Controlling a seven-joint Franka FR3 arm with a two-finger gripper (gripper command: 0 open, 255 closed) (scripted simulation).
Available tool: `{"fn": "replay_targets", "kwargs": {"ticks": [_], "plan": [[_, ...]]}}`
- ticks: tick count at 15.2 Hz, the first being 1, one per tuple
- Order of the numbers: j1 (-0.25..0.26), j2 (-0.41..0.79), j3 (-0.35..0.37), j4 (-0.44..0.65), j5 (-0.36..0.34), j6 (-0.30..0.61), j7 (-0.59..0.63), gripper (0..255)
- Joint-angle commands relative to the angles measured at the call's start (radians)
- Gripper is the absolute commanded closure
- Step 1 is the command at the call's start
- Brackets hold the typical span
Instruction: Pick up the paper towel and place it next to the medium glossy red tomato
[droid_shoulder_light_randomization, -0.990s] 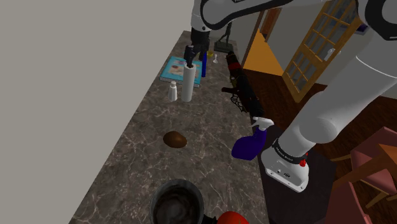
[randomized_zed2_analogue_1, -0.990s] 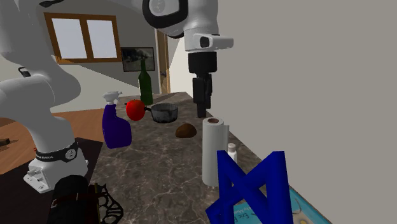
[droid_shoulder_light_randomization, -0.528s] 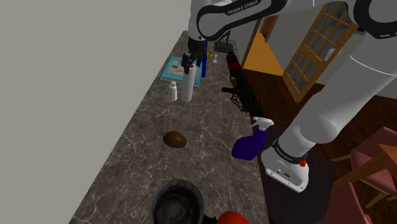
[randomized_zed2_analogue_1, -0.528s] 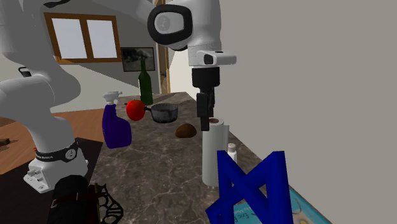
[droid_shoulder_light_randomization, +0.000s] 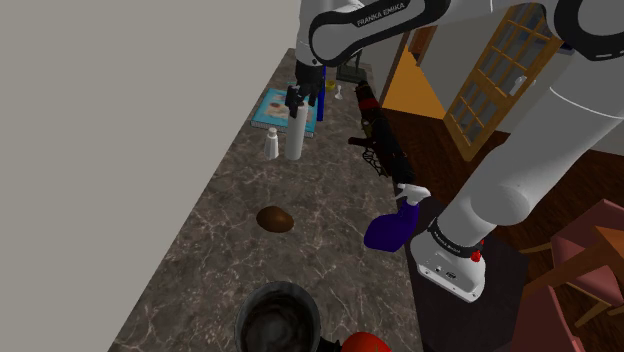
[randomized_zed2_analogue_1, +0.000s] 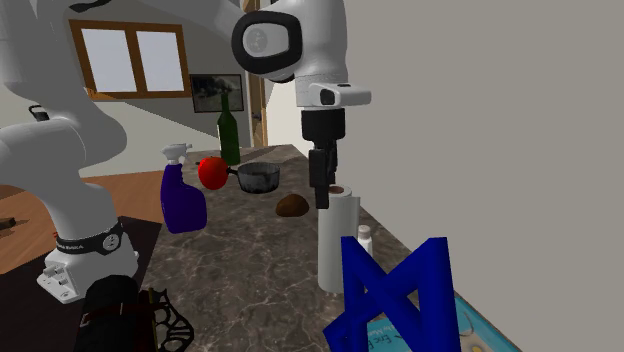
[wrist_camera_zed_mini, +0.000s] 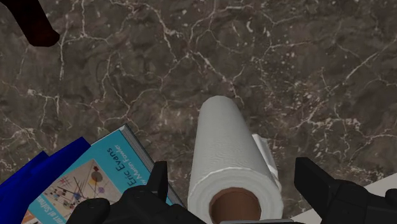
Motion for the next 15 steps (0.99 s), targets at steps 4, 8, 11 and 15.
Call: {"fn": "replay_targets", "kwargs": {"ticks": [4,8,11,15], "plan": [[0.000,0.000,0.000,0.000,0.000,0.000,0.000,255],[0.000,0.000,0.000,0.000,0.000,0.000,0.000,255],[0.000,-0.006,0.000,0.007,0.002,-0.013,-0.002,255],[0.000,-0.025,0.000,0.040,0.007,-0.065,-0.008,255]]}}
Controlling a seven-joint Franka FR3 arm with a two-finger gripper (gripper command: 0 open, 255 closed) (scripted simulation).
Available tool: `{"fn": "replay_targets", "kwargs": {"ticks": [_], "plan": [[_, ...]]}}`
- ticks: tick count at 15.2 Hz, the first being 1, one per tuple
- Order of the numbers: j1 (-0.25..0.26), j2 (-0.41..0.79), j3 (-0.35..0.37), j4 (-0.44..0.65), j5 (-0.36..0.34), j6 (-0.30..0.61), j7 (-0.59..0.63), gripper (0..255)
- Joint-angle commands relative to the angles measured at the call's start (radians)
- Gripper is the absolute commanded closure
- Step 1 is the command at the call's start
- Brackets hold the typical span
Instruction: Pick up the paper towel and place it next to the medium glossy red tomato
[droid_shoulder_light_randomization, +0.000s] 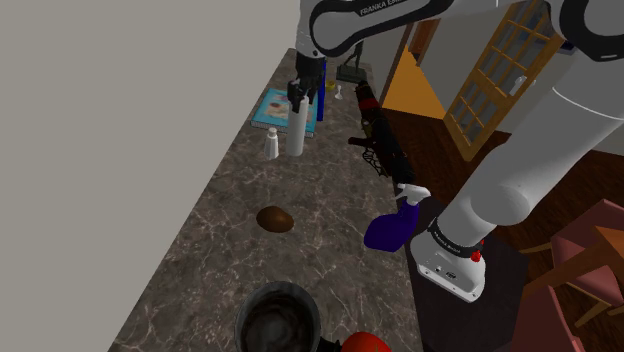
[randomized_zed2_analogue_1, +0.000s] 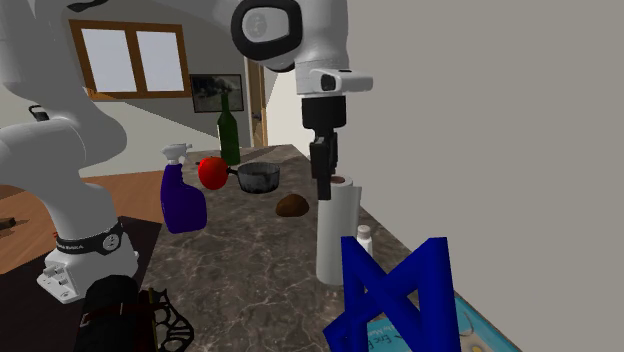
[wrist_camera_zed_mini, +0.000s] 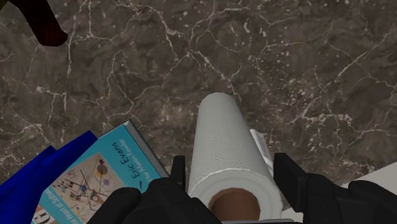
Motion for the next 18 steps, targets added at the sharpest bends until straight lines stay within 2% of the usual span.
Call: {"fn": "replay_targets", "kwargs": {"ticks": [1,18], "plan": [[0.000,-0.012,-0.001,0.016,0.003,-0.028,-0.005,255],[0.000,-0.056,-0.001,0.197,0.016,-0.252,-0.025,255]]}}
